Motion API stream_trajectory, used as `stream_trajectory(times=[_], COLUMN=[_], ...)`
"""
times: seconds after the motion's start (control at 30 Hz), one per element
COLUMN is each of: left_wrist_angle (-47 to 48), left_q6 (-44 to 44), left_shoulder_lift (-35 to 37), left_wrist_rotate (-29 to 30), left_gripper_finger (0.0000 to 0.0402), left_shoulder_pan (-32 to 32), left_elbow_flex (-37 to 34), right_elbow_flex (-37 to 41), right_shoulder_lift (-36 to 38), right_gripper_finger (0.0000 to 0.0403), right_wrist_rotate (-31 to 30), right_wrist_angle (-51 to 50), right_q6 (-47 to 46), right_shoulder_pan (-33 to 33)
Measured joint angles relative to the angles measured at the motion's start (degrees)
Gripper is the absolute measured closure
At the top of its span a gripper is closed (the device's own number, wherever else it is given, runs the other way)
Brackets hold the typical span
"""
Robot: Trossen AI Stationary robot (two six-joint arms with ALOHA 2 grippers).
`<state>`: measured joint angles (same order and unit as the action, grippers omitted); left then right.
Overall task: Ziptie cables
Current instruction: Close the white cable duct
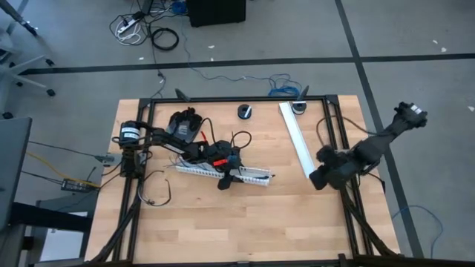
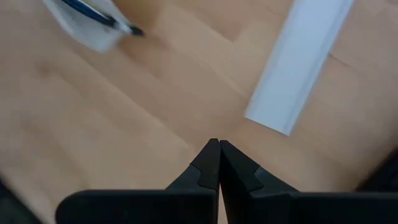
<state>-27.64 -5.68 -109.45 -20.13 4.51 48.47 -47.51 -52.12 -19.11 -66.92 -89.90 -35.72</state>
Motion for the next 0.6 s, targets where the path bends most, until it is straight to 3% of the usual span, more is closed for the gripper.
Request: stream_trajectory(times=[0.1,0.2,0.4,0.5,0.6], left_wrist_angle=[0.0,0.0,0.0,0.0,0.0], left_q6=[0.0,-0.1,-0.1,-0.1,-0.2], left_shoulder_lift=[0.0,0.0,0.0,0.0,0.0], left_wrist_rotate=[0.0,0.0,0.0,0.0,0.3], left_gripper_finger=[0.0158,0.0158,0.0158,0.0158,0.0158], left_shoulder_pan=[0.0,0.0,0.0,0.0,0.0], left_elbow_flex=[0.0,0.0,0.0,0.0,0.0], right_elbow_flex=[0.0,0.0,-3.0,-7.4,-13.4], right_shoulder_lift=[-4.2,-8.9,-20.4,-26.0,-31.3], right_gripper_finger=[0.0402,0.0401,0.0402,0.0402,0.0402], right_wrist_rotate=[5.9,16.1,41.6,41.2,30.4], right_wrist_angle=[1.8,7.3,17.7,13.9,4.1], right_q6=[8.0,22.8,72.5,86.2,94.8], right_shoulder_pan=[5.8,12.3,20.9,23.0,25.1])
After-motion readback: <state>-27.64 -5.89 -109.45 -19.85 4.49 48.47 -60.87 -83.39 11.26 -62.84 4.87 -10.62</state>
